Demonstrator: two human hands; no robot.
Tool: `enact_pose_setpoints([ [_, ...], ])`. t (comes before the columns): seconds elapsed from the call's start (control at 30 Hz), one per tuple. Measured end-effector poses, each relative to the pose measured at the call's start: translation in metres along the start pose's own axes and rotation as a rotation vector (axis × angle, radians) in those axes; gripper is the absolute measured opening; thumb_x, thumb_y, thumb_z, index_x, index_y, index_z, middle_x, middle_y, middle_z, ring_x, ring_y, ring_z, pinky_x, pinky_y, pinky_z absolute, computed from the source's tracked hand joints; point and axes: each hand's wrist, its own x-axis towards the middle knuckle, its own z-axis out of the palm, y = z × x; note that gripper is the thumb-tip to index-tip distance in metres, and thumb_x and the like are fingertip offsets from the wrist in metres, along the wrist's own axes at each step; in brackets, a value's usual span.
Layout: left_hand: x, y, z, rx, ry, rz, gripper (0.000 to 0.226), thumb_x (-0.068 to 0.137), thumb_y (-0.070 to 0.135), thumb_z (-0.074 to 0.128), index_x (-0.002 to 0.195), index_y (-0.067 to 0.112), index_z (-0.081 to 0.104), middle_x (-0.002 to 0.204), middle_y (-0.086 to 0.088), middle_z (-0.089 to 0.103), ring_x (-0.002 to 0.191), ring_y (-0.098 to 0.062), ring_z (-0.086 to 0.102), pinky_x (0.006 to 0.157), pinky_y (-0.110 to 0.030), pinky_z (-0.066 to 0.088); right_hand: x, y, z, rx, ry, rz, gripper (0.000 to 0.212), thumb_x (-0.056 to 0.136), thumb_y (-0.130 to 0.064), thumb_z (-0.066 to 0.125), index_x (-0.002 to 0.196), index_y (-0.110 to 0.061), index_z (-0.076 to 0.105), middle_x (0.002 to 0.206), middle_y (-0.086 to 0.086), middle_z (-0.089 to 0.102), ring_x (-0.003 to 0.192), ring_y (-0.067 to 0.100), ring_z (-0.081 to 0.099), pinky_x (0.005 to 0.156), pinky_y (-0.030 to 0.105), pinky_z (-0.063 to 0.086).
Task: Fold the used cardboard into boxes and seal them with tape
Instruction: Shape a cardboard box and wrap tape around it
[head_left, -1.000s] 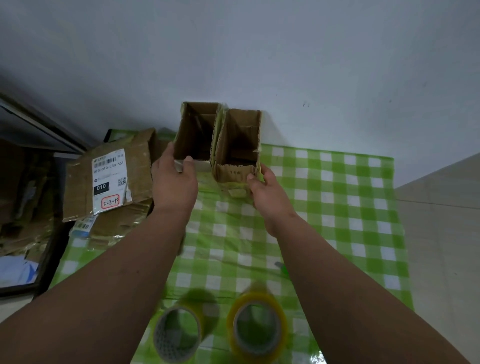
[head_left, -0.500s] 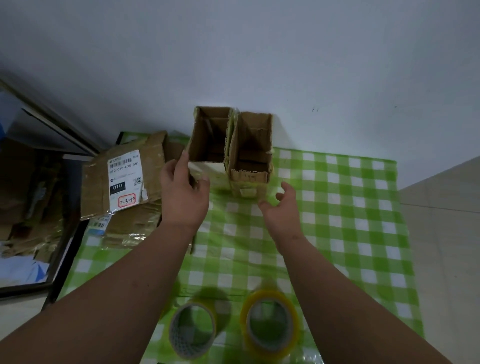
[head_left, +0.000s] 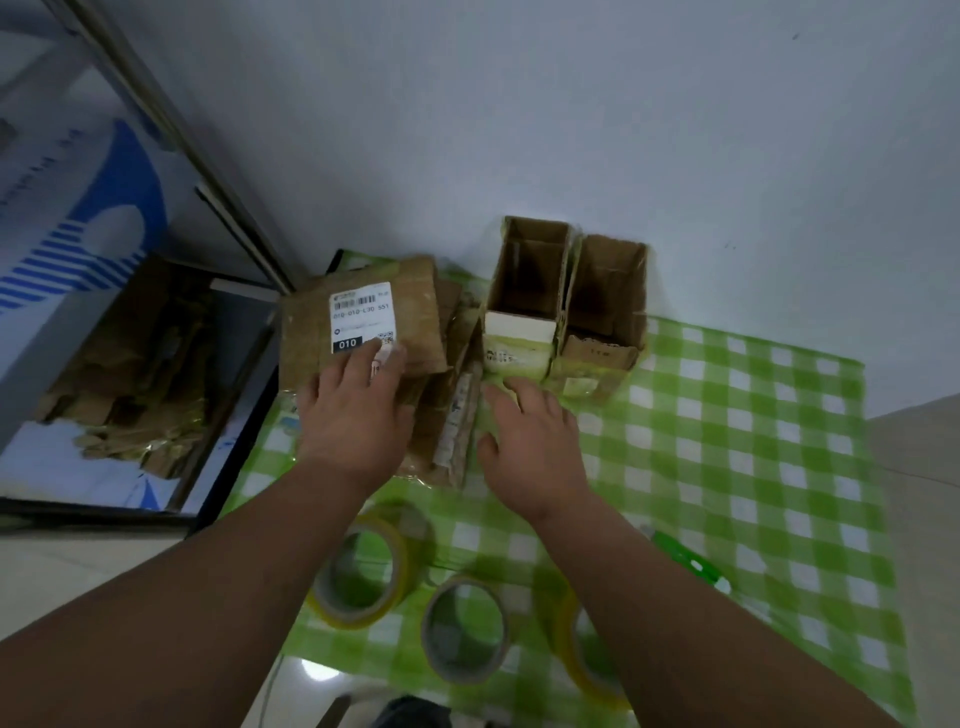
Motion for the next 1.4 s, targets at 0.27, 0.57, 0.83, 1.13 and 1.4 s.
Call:
enact_pose_setpoints([
  [0.27,0.026,-0.055,0.005,0.153,-0.145,0.054,0.071,0.098,0.039,0.044,0.157,0.032,0.005,0.166,0.006,0.001,0.150,-0.022,0.005,0.120,-0.045,0.010,0.040,-0.053,0.008,-0.181,-0.081,-0.140,0.070,0.093,-0.034,0.051,0.153,-0.039,0.016,0.165,0.008,0.001,0.149,0.031,0.011,0.119,0.052,0.013],
  [0.57,0.053,-0.069,0.017,0.117,-0.158,0.089,0.078,0.098,0.033,0.049,0.155,0.041,-0.003,0.166,0.008,0.000,0.152,-0.024,0.004,0.121,-0.045,0.011,0.060,-0.063,0.024,-0.172,-0.122,-0.126,0.081,0.087,-0.037,0.060,0.155,-0.035,0.015,0.166,0.001,-0.001,0.150,0.030,0.006,0.119,0.053,0.002],
  [0.83,0.052,-0.070,-0.021,-0.032,0.144,0.119,0.056,0.095,0.021,0.036,0.150,0.030,0.037,0.154,0.002,0.042,0.141,-0.028,0.037,0.117,-0.051,0.015,0.062,-0.076,0.012,0.157,0.147,-0.005,0.094,0.090,-0.028,0.060,0.153,-0.041,-0.009,0.165,0.002,-0.002,0.150,0.025,0.015,0.117,0.053,0.023],
  [1.13,0.028,-0.062,-0.078,-0.633,0.523,-0.151,0.035,0.100,0.014,0.041,0.127,0.027,0.058,0.103,0.000,0.064,0.100,-0.027,0.059,0.102,-0.058,0.041,0.044,-0.079,-0.017,0.367,0.271,-0.079,0.079,0.092,-0.018,0.060,0.157,-0.022,0.015,0.156,0.005,0.023,0.140,0.027,0.036,0.112,0.044,0.038],
  [1.4,-0.012,-0.023,-0.103,-1.287,0.376,-0.331,0.031,0.103,0.014,0.042,0.123,0.031,0.060,0.110,0.008,0.064,0.104,-0.014,0.060,0.089,-0.032,0.047,0.015,-0.047,-0.052,0.734,0.211,0.178,0.078,0.096,-0.020,0.061,0.157,-0.020,0.012,0.160,-0.001,0.020,0.145,0.018,0.027,0.118,0.033,0.027],
])
